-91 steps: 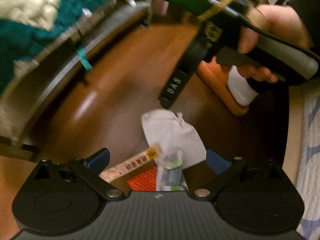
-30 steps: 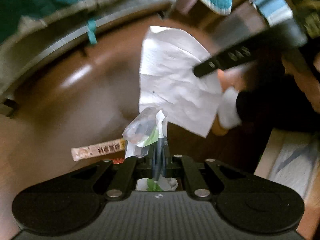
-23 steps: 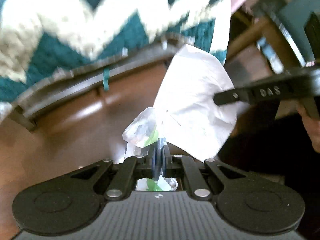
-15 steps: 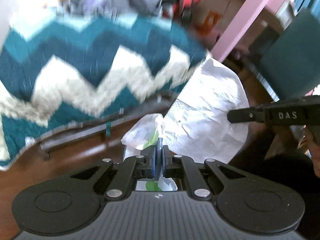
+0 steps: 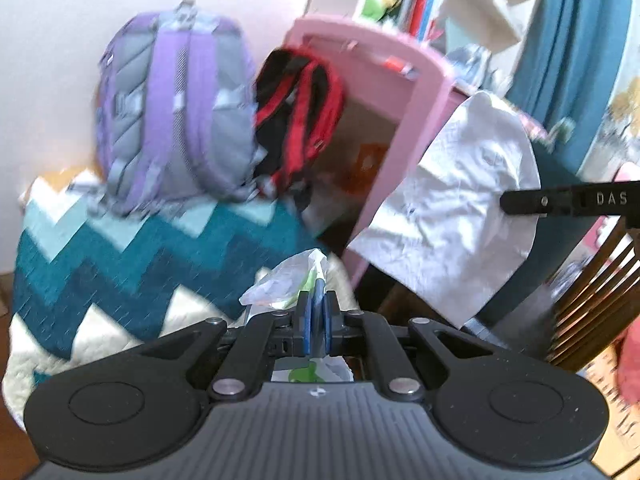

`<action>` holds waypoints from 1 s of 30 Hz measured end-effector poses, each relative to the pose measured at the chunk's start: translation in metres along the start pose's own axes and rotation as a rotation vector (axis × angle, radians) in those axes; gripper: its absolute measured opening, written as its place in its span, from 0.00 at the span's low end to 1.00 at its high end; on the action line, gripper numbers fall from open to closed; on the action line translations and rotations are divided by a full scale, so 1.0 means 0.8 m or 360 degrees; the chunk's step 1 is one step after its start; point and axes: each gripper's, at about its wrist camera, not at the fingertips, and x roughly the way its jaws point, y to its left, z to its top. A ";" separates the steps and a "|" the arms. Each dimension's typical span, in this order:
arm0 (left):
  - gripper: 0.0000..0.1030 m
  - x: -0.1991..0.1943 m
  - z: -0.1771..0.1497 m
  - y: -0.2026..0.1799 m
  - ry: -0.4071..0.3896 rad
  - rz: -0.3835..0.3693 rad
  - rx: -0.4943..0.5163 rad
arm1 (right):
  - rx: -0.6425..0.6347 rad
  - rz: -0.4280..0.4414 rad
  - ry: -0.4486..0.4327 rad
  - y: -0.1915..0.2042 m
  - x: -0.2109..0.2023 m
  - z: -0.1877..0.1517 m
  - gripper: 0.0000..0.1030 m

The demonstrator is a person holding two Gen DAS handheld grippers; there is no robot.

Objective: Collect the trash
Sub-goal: 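Carry tissue and plastic bag with left tool up to the teal bin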

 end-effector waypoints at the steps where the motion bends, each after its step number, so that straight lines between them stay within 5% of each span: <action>1: 0.05 -0.003 0.012 -0.013 -0.0020 -0.0012 0.0012 | -0.0004 -0.0024 -0.0040 -0.010 -0.014 0.012 0.03; 8: 0.05 -0.020 0.113 -0.118 -0.0188 -0.0124 0.0136 | 0.0032 -0.0213 -0.0185 -0.097 -0.081 0.076 0.03; 18: 0.05 0.027 0.211 -0.275 -0.0277 -0.0341 0.0283 | 0.0153 -0.0498 -0.0229 -0.219 -0.099 0.095 0.03; 30: 0.05 0.143 0.237 -0.401 -0.0179 -0.0491 0.0402 | 0.0207 -0.0601 0.0101 -0.312 -0.028 0.051 0.03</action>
